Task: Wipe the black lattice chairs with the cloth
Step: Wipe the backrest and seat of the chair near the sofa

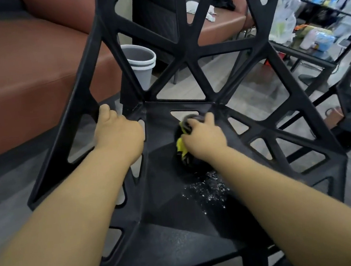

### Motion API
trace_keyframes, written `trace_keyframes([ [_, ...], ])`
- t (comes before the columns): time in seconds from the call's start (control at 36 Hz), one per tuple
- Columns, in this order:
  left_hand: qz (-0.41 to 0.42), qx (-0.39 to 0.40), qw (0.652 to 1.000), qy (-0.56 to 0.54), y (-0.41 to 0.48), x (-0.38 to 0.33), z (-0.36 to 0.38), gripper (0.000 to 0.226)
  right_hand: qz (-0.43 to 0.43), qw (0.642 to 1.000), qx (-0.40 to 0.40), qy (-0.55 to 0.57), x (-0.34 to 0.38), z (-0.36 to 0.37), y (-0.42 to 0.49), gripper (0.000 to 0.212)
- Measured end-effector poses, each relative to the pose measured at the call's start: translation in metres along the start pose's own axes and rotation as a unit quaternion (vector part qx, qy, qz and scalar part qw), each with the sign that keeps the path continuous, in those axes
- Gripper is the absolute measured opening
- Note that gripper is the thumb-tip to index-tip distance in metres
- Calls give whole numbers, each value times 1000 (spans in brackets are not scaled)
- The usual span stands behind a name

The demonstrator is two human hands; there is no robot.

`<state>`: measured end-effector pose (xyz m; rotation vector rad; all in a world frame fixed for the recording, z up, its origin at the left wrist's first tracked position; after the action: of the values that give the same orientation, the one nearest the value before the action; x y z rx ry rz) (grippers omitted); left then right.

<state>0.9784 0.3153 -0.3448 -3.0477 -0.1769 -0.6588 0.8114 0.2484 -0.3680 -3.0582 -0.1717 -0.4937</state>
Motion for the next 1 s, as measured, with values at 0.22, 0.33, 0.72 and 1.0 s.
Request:
trace_keyframes([
  [0.22,11,-34,998,-42,-16,14,4,30,-278,948,148,46,20,1,-62,53],
  [0.33,32,-17,999,-28,-31,18,4,31,-170,982,75,7,-40,-19,-39,52],
  [0.72,0,49,986,-162,-49,20,12,27,-46,997,38,43,22,6,-55,56],
  [1.0,52,23,991,-120,-59,24,9,20,-117,987,69,89,-25,-10,-83,52],
])
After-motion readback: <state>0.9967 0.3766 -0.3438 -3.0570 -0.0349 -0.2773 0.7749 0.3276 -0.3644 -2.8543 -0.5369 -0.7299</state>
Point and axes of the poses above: each hand's wrist, its own y-axis towards the middle knuckle, its own z-axis out of the palm, x = y × z, the point moved 3 cm from there along y, towards the middle knuckle, and after that the axes turned 7 degrees about y, right-handed, at the moved point
